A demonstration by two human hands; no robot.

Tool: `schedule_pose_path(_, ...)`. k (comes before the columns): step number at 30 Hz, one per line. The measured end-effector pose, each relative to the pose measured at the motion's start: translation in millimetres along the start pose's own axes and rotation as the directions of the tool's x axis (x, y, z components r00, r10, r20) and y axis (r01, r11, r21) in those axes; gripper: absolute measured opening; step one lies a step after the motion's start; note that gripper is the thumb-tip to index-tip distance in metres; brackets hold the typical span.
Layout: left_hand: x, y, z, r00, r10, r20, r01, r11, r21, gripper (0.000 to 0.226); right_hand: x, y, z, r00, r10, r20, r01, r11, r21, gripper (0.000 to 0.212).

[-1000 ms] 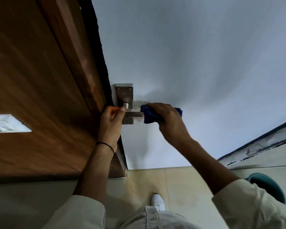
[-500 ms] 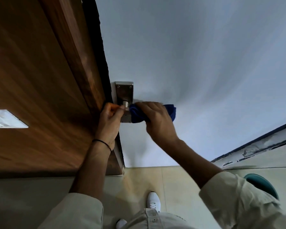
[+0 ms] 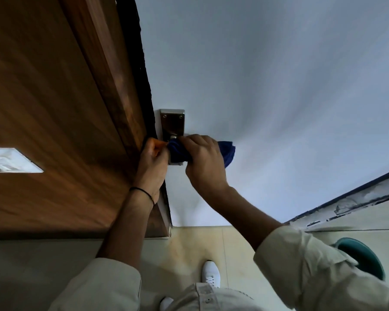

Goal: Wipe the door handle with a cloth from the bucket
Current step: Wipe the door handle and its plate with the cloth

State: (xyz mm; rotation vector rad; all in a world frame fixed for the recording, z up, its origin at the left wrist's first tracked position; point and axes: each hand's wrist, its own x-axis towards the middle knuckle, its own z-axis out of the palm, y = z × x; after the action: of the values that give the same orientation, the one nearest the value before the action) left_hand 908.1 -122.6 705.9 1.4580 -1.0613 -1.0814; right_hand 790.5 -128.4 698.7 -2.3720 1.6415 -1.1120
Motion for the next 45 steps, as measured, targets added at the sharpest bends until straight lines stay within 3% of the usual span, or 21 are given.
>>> schedule_pose_path(5, 0, 0, 1, 0.999, 0.002, -0.051, -0.002, 1.000, 0.000, 0.014, -14, 30, -21, 0.998, -0.055, 0.010, 0.055, 0.998, 0.020, 0.045)
schedule_pose_path(7, 1, -2, 1, 0.999, 0.008, -0.047, -0.009, 1.000, -0.011, 0.014, -21, 43, -29, 0.999, 0.049, 0.009, -0.049, 0.988, 0.145, 0.048)
schedule_pose_path(8, 2, -3, 1, 0.999, 0.013, -0.050, -0.014, 1.000, -0.014, 0.013, -25, 48, -31, 0.984, 0.176, 0.034, -0.178, 0.936, 0.305, 0.048)
schedule_pose_path(9, 2, -3, 1, 0.998, 0.015, -0.054, -0.016, 1.000, -0.020, 0.013, -27, 49, -33, 0.940, 0.328, 0.090, -0.327, 0.802, 0.500, 0.045)
schedule_pose_path(11, 4, -4, 1, 0.998, 0.015, -0.055, -0.017, 0.999, -0.032, 0.012, -35, 45, -35, 0.810, 0.536, 0.236, -0.466, 0.346, 0.815, 0.035)
schedule_pose_path(13, 4, -4, 1, 0.999, 0.009, -0.044, -0.010, 0.999, -0.031, 0.013, -43, 37, -31, 0.661, 0.625, 0.415, -0.431, -0.136, 0.892, 0.027)
schedule_pose_path(14, 4, -4, 1, 0.999, 0.009, -0.039, -0.010, 0.999, -0.031, 0.014, -45, 31, -28, 0.613, 0.620, 0.490, -0.385, -0.307, 0.870, 0.027)
schedule_pose_path(15, 3, -4, 1, 0.999, 0.011, -0.037, -0.013, 0.999, -0.033, 0.014, -47, 26, -24, 0.586, 0.610, 0.534, -0.337, -0.416, 0.845, 0.029)
schedule_pose_path(17, 3, -4, 0, 0.999, 0.016, -0.032, -0.017, 0.999, -0.031, 0.013, -45, 16, -13, 0.564, 0.603, 0.565, -0.256, -0.523, 0.813, 0.037)
schedule_pose_path(22, 6, -4, 0, 0.999, -0.036, -0.002, 0.036, 0.997, -0.070, 0.010, -31, -21, 16, 0.561, 0.489, 0.668, -0.223, -0.688, 0.690, 0.036)
schedule_pose_path(24, 6, -3, 1, 0.999, -0.043, -0.002, 0.043, 0.997, -0.070, 0.011, -28, -28, 21, 0.564, 0.452, 0.691, -0.240, -0.711, 0.661, 0.034)
schedule_pose_path(34, 3, -3, -3, 0.999, -0.026, 0.032, 0.028, 0.998, -0.059, 0.017, -36, -7, 2, 0.475, 0.485, 0.735, -0.345, -0.666, 0.662, 0.038)
schedule_pose_path(38, 4, -1, -2, 0.996, -0.081, 0.041, 0.084, 0.993, -0.080, 0.016, -27, -22, 9, 0.471, 0.446, 0.761, -0.432, -0.635, 0.640, 0.035)
schedule_pose_path(45, 4, -4, -3, 1.000, 0.010, 0.008, -0.010, 0.999, -0.035, 0.014, -52, -5, -13, 0.472, 0.455, 0.755, -0.408, -0.647, 0.645, 0.037)
